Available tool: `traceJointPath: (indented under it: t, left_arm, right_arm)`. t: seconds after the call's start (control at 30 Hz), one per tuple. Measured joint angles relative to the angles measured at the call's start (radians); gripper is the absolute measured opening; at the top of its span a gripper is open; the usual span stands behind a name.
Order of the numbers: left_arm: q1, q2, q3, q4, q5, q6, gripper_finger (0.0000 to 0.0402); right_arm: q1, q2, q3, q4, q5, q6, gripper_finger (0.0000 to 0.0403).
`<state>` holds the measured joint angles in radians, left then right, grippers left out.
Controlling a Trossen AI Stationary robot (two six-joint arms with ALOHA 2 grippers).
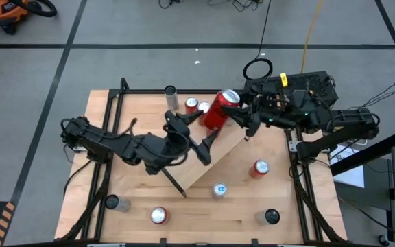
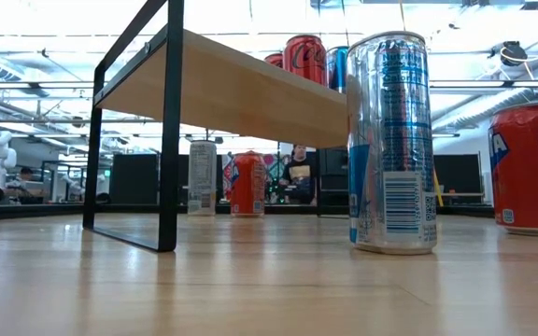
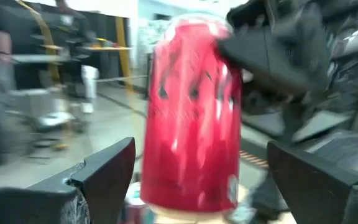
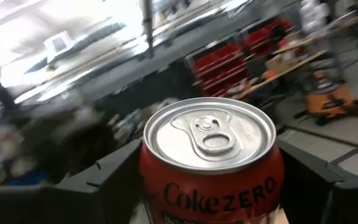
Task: Place canned beverage on shelf
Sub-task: Put the red soda can on the shelf
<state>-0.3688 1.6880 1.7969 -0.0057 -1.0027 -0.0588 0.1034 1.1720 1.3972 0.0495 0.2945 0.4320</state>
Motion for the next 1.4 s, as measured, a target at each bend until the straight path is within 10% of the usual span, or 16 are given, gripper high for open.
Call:
traceJointPath:
  t: [0.17,0.57,0.8,1.4]
  left_arm:
    - [0.027,-0.063,0.000,-0.067,0.218,-0.198,0.0361]
    - [0.050,-0.091,0.000,-0.114,0.282,-0.239,0.0361]
    - [0.109,-0.083,0.000,-0.189,0.626,-0.529,0.0361]
    - [0.120,0.022,-0.001,-0.112,0.733,-0.557,0.0395]
  right_arm:
    - [0.001,-0.055,0.001,-0.104,-0.150,-0.002,0.0280]
    - [0.001,-0.112,0.001,-0.191,-0.370,-0.011,0.0281]
    - [0.001,-0.120,0.002,-0.193,-0.491,-0.029,0.0281]
    - [0.000,-0.119,0.002,-0.228,-0.563,-0.062,0.0281]
